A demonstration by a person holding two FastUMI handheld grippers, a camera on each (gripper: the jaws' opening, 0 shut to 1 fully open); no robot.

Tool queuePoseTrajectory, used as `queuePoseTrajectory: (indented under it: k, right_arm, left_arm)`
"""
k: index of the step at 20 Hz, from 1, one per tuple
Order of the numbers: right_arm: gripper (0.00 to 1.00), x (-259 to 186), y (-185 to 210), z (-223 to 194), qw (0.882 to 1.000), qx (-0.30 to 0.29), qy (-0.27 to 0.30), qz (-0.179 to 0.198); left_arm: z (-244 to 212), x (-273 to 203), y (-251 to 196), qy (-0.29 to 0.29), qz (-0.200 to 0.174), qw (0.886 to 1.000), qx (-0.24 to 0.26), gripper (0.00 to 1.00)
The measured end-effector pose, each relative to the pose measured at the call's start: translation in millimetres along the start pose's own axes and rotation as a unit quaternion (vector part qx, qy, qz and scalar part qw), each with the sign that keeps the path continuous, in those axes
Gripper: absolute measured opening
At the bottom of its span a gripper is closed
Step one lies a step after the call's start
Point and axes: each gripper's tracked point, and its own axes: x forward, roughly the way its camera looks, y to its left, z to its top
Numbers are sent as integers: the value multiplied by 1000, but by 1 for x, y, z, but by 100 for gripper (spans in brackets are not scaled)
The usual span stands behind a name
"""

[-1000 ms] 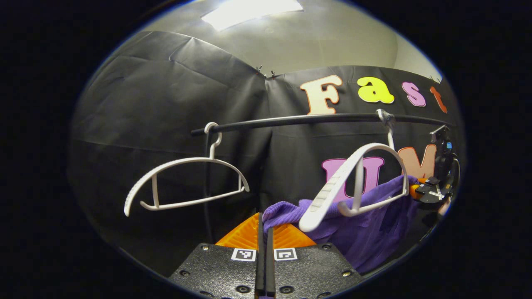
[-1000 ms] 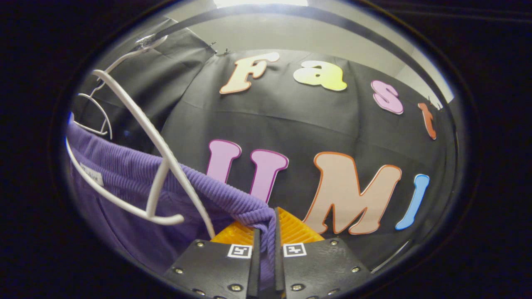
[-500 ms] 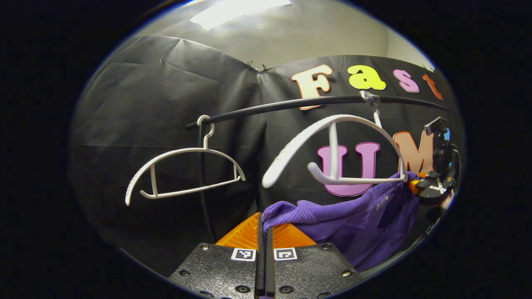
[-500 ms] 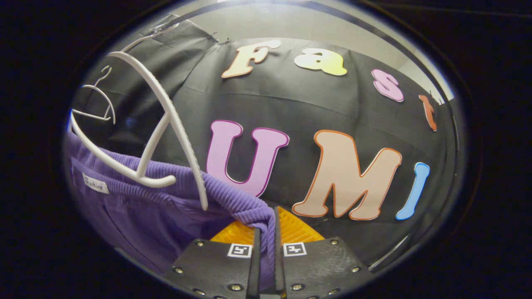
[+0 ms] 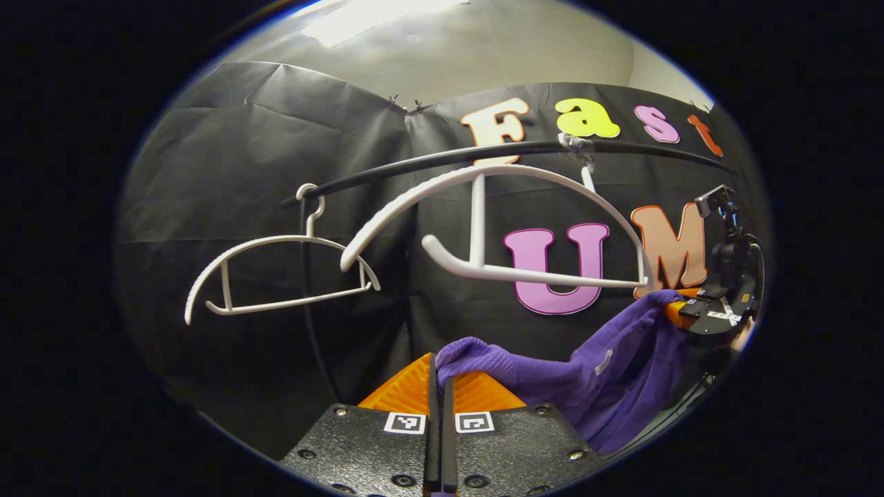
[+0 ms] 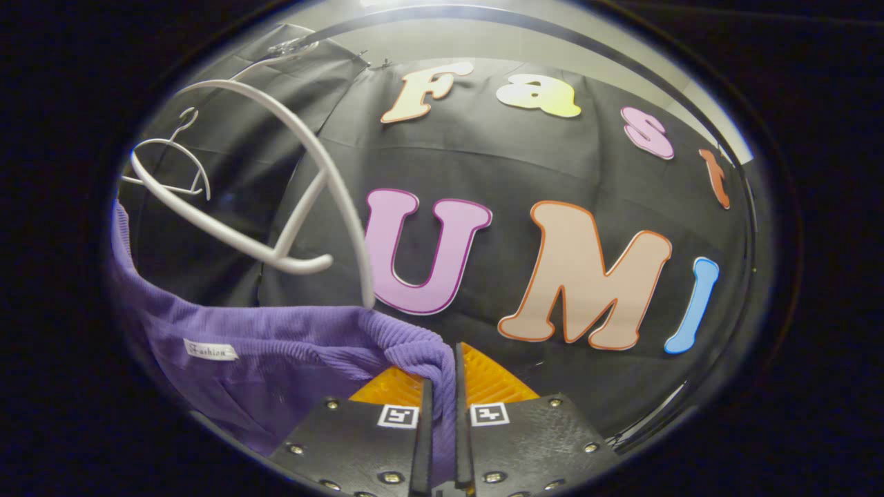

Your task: Grasp the clothes on the hanger with both hands and then place them into the laundry hamper below.

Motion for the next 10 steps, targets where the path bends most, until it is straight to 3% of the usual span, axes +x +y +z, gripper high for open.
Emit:
queuePoseTrajectory:
  k: [10]
  right_arm:
    - [13,-43,65,-7,997,1,9,83]
  left_arm:
    - [-20,9,-70,26,-83,996,-17,1]
